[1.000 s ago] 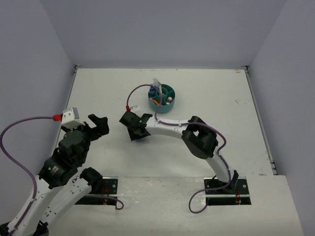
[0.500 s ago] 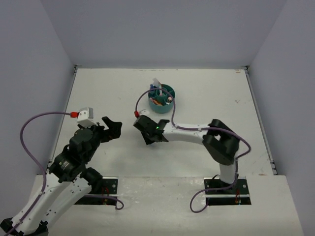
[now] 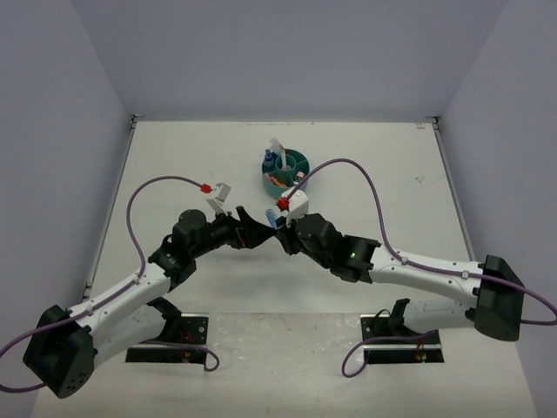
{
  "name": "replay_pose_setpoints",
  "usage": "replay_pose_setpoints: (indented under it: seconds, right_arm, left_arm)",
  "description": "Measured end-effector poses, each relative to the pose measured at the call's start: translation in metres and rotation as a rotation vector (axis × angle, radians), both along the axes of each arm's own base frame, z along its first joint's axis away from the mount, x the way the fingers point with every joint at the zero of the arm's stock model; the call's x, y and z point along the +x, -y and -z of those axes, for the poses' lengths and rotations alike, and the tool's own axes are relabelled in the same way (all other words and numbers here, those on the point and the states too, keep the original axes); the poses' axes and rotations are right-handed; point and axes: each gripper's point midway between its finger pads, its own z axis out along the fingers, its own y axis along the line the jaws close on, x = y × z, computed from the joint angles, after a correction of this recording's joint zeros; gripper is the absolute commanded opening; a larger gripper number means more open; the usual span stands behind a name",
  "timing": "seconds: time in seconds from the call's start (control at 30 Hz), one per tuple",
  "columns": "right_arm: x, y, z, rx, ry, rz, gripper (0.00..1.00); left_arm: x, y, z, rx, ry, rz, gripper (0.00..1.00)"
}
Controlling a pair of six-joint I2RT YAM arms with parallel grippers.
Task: Sort the stationery into containers
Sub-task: Pick up the pen from the center of the board, then place the pen in the storage box.
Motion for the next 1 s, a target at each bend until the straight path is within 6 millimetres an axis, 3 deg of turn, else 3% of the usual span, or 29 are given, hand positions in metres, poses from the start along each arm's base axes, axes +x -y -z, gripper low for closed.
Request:
replay_pose_setpoints:
  seconds: [0.23, 0.3, 0.47, 0.6, 0.7, 0.77, 0.8, 0.9, 1.0]
  right_arm:
    - [0.003, 0.005, -0.001, -0.006, 0.030, 0.046, 0.00]
    - [-0.001, 0.005, 0.001, 0.000, 0.029, 0.030, 0.00]
    - [-0.016, -0.002, 0.001, 0.023, 0.036, -0.040, 0.00]
    - [-0.020, -0.006, -0.001, 0.036, 0.051, -0.063, 0.00]
    - [-0.020, -0.005, -0.003, 0.047, 0.061, -0.065, 0.00]
    - [-0.020, -0.003, -0.004, 0.051, 0.067, -0.064, 0.00]
    - [-0.020, -0.002, -0.005, 0.053, 0.071, -0.061, 0.09]
    - [-0.019, 0.003, -0.007, 0.053, 0.080, -0.046, 0.70]
    - [-0.015, 0.008, -0.012, 0.064, 0.093, -0.005, 0.96]
  left_arm:
    - [0.000, 0.009, -0.020, -0.083, 0.066, 0.035, 0.80]
    - [0.000, 0.010, -0.021, -0.088, 0.071, 0.035, 0.72]
    - [0.005, 0.011, -0.027, -0.104, 0.095, 0.022, 0.62]
    - [0.014, 0.015, -0.030, -0.105, 0.102, 0.011, 0.38]
    - [0.020, 0.020, -0.035, -0.111, 0.104, 0.012, 0.13]
    - [0.022, 0.023, -0.039, -0.119, 0.113, 0.019, 0.04]
    - [0.022, 0.025, -0.040, -0.122, 0.116, 0.024, 0.00]
    - [0.021, 0.030, -0.041, -0.133, 0.127, 0.041, 0.00]
    - [0.019, 0.035, -0.035, -0.126, 0.119, 0.065, 0.00]
